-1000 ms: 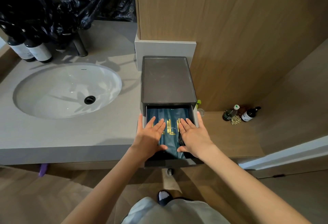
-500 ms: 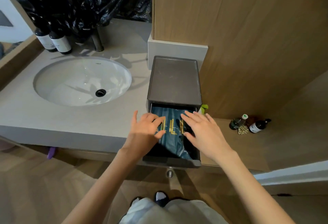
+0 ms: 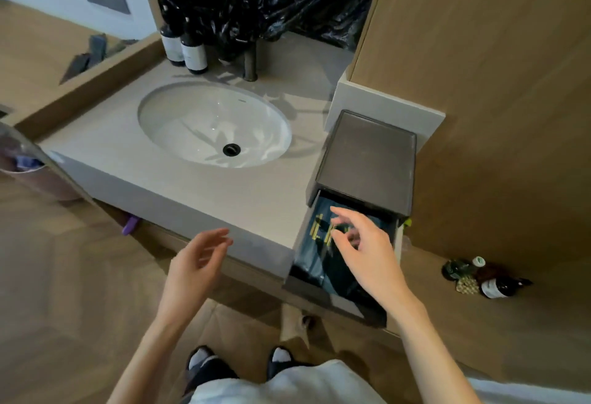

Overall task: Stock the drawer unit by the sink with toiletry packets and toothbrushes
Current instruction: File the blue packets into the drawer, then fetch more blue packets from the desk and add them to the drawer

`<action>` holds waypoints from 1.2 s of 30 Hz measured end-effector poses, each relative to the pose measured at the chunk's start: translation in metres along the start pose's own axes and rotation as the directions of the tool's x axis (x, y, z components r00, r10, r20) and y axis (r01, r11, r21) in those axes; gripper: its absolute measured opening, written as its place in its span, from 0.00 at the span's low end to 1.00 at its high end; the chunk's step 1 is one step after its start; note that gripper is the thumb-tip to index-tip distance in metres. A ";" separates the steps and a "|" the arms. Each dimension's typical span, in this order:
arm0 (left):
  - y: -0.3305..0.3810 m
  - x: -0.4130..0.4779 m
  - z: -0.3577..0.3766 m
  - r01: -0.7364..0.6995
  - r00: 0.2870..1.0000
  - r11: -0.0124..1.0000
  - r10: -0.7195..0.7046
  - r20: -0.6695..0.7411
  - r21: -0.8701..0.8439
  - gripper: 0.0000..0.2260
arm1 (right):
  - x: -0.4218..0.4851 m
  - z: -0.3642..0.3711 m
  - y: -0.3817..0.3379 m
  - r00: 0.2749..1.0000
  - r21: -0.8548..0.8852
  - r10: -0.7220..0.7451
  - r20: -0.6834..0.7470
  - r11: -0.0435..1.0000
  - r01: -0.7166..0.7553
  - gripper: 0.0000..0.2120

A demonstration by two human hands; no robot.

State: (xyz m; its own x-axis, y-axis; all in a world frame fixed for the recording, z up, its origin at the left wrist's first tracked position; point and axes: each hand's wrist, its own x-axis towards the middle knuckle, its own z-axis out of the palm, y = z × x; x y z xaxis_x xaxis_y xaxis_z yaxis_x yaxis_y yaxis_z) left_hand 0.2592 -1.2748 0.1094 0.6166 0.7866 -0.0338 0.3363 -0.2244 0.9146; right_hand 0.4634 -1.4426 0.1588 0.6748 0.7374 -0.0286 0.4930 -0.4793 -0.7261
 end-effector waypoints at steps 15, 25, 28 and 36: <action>-0.127 0.058 -0.236 0.161 0.983 0.987 -0.161 -0.093 -0.004 0.10 | 0.087 0.229 -0.189 0.988 0.114 -0.054 0.142 0.993 0.038 0.15; -0.169 0.163 -0.402 0.175 0.973 0.982 -0.184 -0.141 -0.072 0.10 | 0.169 0.353 -0.317 0.988 0.206 -0.040 0.149 0.979 0.009 0.14; -0.187 0.215 -0.435 0.137 0.982 0.988 -0.145 -0.124 -0.070 0.10 | 0.211 0.384 -0.345 0.993 0.230 -0.054 0.109 0.973 0.027 0.13; -0.216 0.389 -0.513 0.046 0.999 0.994 -0.049 0.024 0.104 0.13 | 0.353 0.466 -0.411 0.997 0.250 -0.001 0.072 0.968 -0.017 0.13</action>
State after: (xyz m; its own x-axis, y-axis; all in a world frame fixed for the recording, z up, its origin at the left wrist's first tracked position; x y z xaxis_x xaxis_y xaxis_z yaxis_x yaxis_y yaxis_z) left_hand 0.0610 -0.6253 0.1055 0.6167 0.7823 -0.0880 0.4361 -0.2464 0.8655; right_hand 0.2428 -0.7636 0.1275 0.6328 0.7705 -0.0769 0.3289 -0.3573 -0.8742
